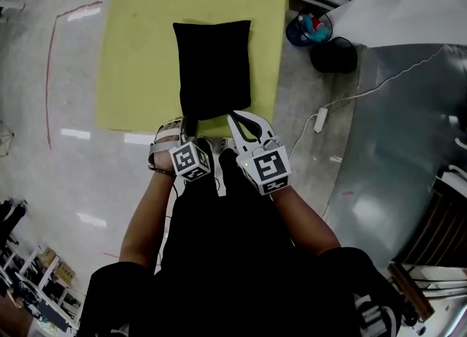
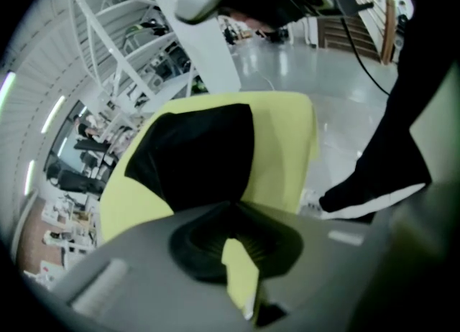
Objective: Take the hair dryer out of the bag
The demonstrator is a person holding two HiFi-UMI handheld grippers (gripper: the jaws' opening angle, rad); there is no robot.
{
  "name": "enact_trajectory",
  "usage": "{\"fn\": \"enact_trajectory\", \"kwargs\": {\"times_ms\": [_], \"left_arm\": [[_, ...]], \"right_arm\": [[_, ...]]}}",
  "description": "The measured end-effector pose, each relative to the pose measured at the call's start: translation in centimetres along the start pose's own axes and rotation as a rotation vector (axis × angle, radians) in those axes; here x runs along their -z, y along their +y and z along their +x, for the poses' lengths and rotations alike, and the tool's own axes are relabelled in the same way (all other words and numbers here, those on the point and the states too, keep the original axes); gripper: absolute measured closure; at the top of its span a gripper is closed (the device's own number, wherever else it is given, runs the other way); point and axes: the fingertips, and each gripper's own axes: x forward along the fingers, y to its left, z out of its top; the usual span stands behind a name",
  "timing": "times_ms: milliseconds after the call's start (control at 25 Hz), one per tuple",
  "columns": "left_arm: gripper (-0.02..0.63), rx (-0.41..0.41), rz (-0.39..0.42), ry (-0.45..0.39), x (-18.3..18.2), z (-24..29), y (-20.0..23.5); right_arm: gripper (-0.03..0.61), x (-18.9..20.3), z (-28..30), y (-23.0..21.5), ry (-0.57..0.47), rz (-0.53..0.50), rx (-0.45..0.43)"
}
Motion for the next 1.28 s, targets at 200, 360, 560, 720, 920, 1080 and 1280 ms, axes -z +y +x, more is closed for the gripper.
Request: {"fn": "enact_trajectory", "kwargs": {"times_ms": [200, 360, 560, 720, 920, 1080, 1280], "left_arm": [[0.597, 0.033, -0.241, -0.094, -1.9, -2.1, 2.2], [0.598, 0.046, -0.386, -0.176, -3.3, -4.0, 4.8], [0.600, 0.062, -0.539, -0.272, -4.8, -5.5, 8.5], [0.600, 0.043, -0.501, -0.294, -6.0, -6.4, 10.1], [0.600, 0.058, -0.501, -0.331, -6.8, -6.9, 12.3], [0.600, 0.093, -0.518, -0.376, -7.6, -6.7, 13.4], [0.600, 0.125, -0.500, -0.406, -7.8, -6.5, 14.4]], "right_arm": [[0.572, 1.8, -0.6, -0.1, 0.038, -0.023, -0.002], [0.572, 3.7, -1.1, 0.5, 0.092, -0.047, -0.018], [0.572, 4.8, -0.3, 1.9, 0.123, -0.080, -0.062], [0.572, 4.8, 0.7, 3.1, 0.132, -0.089, -0.085], [0.572, 3.8, 3.5, 3.3, 0.132, -0.055, -0.093], [0.571, 3.7, 6.2, 2.0, 0.155, -0.013, -0.056], [0.571, 4.4, 8.9, 0.0, 0.187, 0.065, 0.029]]}}
